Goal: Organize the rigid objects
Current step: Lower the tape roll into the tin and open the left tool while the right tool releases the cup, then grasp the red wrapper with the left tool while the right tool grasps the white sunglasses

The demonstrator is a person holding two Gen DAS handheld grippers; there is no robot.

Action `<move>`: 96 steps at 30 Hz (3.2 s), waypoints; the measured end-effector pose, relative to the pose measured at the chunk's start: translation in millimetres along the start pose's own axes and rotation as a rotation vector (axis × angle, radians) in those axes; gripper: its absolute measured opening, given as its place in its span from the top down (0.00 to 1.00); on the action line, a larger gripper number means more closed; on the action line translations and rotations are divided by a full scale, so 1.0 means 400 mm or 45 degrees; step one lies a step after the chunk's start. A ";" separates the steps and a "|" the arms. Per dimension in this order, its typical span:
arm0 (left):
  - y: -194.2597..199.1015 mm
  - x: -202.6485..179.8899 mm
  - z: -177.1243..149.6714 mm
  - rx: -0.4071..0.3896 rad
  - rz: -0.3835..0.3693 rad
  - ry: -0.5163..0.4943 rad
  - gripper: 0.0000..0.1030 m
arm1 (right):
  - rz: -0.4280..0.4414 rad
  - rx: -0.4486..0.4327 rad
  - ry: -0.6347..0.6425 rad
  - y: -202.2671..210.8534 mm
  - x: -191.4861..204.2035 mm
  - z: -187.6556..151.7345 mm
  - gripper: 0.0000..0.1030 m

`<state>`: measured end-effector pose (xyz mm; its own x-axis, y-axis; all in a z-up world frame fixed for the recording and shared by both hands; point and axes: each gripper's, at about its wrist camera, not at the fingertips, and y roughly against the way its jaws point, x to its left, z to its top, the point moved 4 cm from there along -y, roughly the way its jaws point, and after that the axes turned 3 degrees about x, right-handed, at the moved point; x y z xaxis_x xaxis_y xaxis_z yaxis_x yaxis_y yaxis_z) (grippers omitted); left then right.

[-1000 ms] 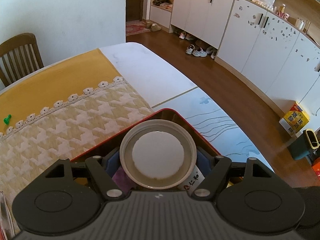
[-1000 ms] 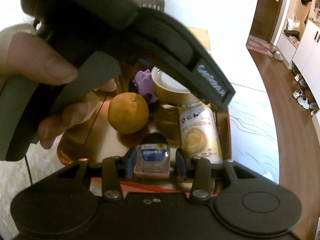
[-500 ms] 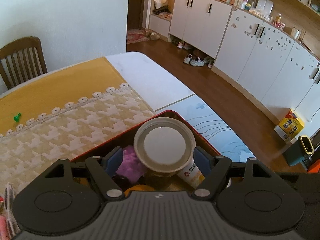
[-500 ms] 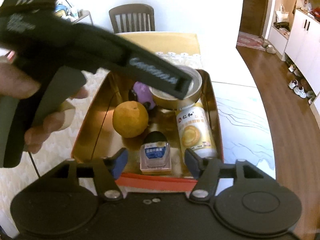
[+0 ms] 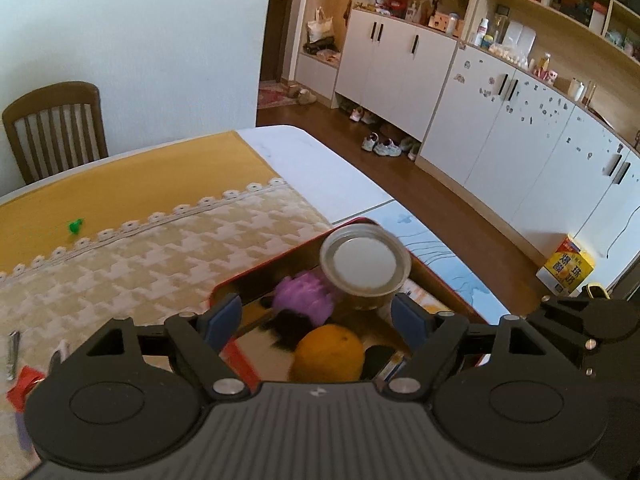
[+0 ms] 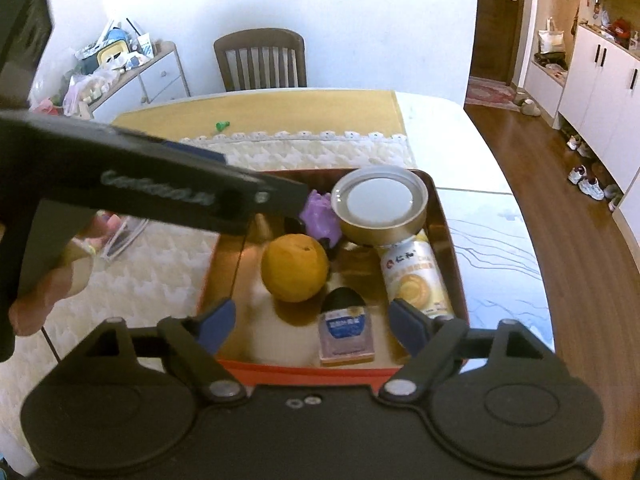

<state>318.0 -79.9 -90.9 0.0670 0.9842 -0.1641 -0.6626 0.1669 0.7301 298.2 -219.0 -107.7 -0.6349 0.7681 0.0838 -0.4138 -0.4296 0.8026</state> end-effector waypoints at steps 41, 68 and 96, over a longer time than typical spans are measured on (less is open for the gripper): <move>0.145 0.611 -0.246 0.032 0.251 0.157 0.17 | 0.008 -0.027 0.023 -0.195 0.470 0.147 0.05; 0.038 0.618 -0.247 -0.006 0.204 -0.009 0.57 | 0.010 0.145 0.255 -0.374 0.580 0.130 0.42; 0.047 0.603 -0.240 0.001 0.239 0.012 0.75 | 0.007 0.053 0.213 -0.338 0.539 0.130 0.65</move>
<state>250.2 155.0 -180.6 -0.0649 0.9974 -0.0313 -0.6620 -0.0195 0.7492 251.3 29.2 -167.4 -0.7380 0.6748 -0.0083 -0.3848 -0.4106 0.8267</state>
